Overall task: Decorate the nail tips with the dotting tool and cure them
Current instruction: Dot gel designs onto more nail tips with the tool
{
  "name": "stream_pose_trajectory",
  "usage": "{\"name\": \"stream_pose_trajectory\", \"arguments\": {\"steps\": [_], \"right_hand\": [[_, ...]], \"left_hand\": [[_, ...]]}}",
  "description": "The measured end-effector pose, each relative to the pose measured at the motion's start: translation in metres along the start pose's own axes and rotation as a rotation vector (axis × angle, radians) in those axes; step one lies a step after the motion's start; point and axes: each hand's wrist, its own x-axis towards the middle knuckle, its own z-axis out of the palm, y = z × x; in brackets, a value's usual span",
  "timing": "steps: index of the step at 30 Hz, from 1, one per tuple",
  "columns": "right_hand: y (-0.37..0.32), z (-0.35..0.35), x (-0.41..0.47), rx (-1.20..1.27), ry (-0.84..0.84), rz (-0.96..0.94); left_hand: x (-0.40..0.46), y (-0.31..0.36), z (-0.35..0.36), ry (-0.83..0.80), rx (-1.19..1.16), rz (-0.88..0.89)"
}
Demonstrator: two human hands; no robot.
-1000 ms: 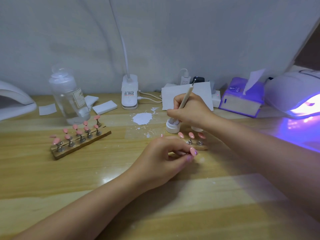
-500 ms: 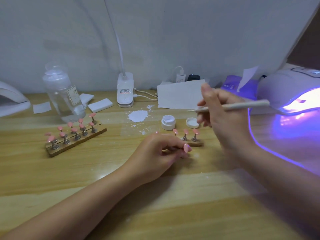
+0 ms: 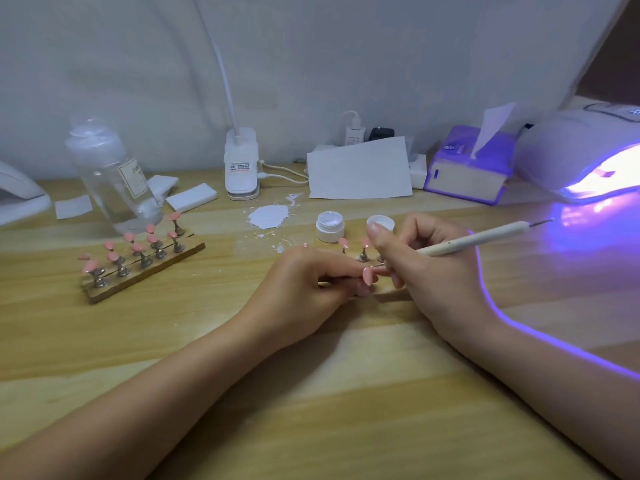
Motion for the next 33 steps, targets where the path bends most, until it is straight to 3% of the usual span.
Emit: {"name": "stream_pose_trajectory", "arguments": {"steps": [33], "right_hand": [[0.0009,0.0016,0.0022,-0.009,-0.035,0.058]], "left_hand": [[0.0012,-0.0007,0.0006,-0.015,-0.003,0.031]]}}
